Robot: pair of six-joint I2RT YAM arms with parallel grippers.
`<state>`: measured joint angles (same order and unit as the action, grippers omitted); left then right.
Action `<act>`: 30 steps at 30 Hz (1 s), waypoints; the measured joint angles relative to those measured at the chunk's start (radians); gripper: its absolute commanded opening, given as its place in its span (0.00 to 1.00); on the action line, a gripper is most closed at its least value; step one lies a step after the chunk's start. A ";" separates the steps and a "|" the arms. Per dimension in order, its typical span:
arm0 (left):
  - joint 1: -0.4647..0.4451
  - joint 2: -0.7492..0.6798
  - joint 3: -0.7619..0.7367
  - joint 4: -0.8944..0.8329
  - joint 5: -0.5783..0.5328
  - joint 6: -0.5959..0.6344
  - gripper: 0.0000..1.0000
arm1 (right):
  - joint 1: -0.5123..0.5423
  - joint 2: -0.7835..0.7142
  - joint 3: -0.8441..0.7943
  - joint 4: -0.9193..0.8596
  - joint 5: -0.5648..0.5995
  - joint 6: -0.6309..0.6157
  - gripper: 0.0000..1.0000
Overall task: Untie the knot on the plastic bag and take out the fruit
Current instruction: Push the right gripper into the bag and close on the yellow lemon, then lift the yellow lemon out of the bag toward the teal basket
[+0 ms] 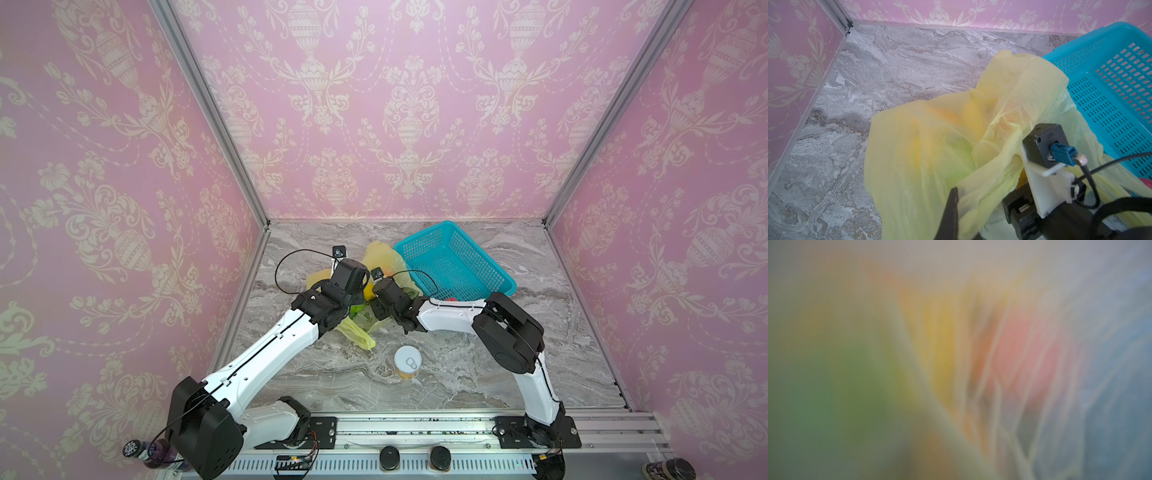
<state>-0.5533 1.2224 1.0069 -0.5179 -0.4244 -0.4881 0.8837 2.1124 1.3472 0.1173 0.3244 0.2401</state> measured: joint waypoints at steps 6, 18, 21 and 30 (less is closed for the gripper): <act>0.000 0.000 0.000 0.000 0.000 0.000 0.00 | 0.000 -0.086 -0.105 0.047 -0.054 0.008 0.38; 0.000 -0.011 0.000 -0.004 -0.001 -0.010 0.00 | 0.025 -0.361 -0.359 0.294 -0.188 0.007 0.34; 0.000 -0.014 0.000 -0.003 -0.001 -0.014 0.00 | 0.050 -0.402 -0.419 0.428 -0.244 -0.005 0.34; 0.000 0.001 0.000 -0.002 -0.022 -0.015 0.00 | 0.065 -0.560 -0.650 0.734 -0.362 -0.027 0.29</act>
<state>-0.5533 1.2232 1.0069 -0.5201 -0.4461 -0.5034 0.9489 1.5520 0.6971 0.8509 -0.0372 0.2127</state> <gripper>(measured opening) 0.047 0.602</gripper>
